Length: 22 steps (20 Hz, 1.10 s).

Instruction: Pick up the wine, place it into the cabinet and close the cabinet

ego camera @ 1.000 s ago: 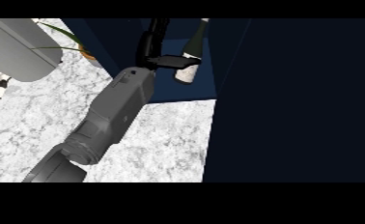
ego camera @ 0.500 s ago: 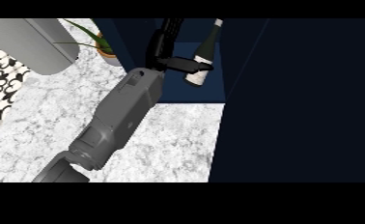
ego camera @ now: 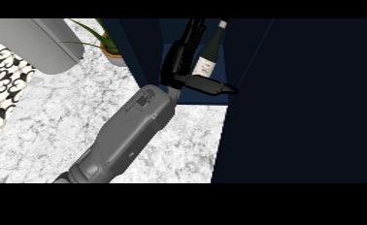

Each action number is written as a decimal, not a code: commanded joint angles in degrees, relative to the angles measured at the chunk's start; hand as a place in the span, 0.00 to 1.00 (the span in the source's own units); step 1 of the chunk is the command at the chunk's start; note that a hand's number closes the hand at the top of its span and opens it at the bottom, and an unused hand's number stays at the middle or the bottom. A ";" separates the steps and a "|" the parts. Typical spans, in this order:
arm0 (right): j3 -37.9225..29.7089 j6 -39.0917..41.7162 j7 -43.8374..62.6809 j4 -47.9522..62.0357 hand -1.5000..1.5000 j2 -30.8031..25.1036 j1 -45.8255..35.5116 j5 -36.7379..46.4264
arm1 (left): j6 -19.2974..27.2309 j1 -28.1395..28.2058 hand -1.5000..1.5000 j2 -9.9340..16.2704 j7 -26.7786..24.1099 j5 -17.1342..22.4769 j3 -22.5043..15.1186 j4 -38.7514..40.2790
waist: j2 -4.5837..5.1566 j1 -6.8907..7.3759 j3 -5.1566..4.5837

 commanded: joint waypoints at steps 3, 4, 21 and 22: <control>2.57 -1.70 0.78 -4.01 0.00 1.03 1.09 2.07 | 11.11 10.30 0.00 -0.07 5.76 -1.35 -8.51 -20.22 | 0.31 -0.07 0.00; 1.63 0.26 -2.37 -0.01 0.00 0.48 1.28 2.03 | 14.33 11.27 0.00 -0.06 8.21 -1.18 -10.33 -24.92 | 0.27 0.49 0.03; 7.31 -5.00 3.94 -6.42 0.00 0.89 0.34 7.38 | 25.94 39.00 1.00 8.06 9.04 -5.19 -25.16 -57.22 | 0.58 -0.62 -0.03; 3.50 -2.22 -0.19 -4.66 0.00 0.40 2.65 3.68 | 24.06 42.30 1.00 7.73 4.26 -6.91 -28.73 -56.29 | 0.74 -0.63 0.01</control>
